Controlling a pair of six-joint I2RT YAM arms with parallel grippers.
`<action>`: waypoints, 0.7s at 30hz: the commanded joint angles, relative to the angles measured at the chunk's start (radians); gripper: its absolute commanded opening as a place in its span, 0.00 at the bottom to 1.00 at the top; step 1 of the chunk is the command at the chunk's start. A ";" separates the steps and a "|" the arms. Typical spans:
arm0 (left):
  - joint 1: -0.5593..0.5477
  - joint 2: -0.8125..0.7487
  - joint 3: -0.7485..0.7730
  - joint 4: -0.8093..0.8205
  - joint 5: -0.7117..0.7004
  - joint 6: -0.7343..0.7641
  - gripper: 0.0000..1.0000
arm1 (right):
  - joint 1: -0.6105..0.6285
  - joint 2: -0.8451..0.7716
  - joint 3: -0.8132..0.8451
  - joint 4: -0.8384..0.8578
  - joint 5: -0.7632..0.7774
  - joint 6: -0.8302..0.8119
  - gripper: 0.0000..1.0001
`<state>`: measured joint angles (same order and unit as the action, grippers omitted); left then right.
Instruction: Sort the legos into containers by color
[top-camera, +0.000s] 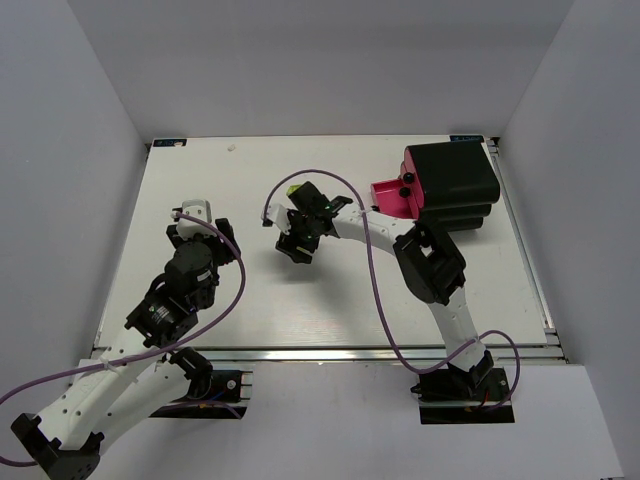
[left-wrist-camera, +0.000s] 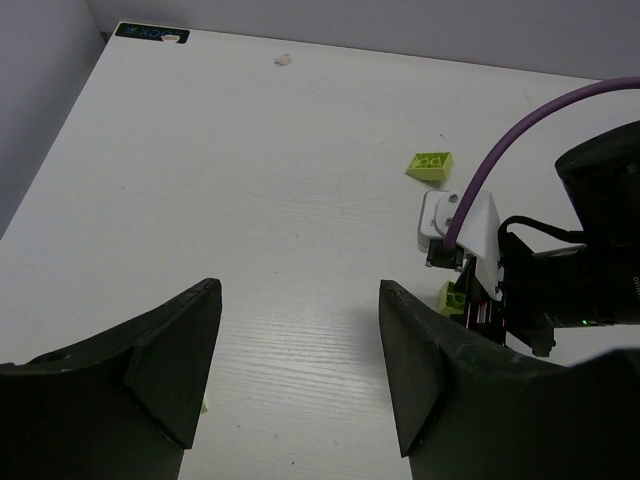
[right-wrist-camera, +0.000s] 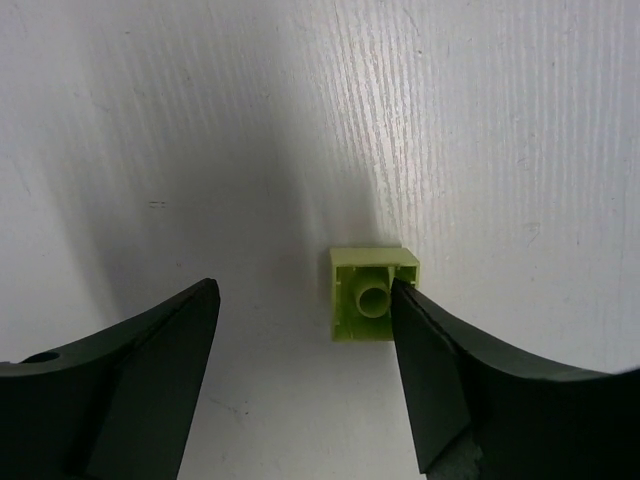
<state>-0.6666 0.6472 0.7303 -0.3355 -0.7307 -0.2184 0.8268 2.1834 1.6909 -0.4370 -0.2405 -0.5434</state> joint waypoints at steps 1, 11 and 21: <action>0.002 -0.001 0.000 0.006 -0.018 0.001 0.74 | 0.005 0.001 -0.011 0.035 -0.002 -0.013 0.73; 0.002 -0.001 -0.002 0.007 -0.015 -0.001 0.73 | 0.005 -0.183 -0.056 0.011 -0.138 0.014 0.74; 0.002 -0.007 -0.002 0.009 -0.016 -0.001 0.73 | -0.009 -0.143 -0.019 -0.037 -0.079 -0.018 0.82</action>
<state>-0.6666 0.6472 0.7300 -0.3351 -0.7372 -0.2188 0.8246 2.0102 1.6283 -0.4397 -0.3363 -0.5339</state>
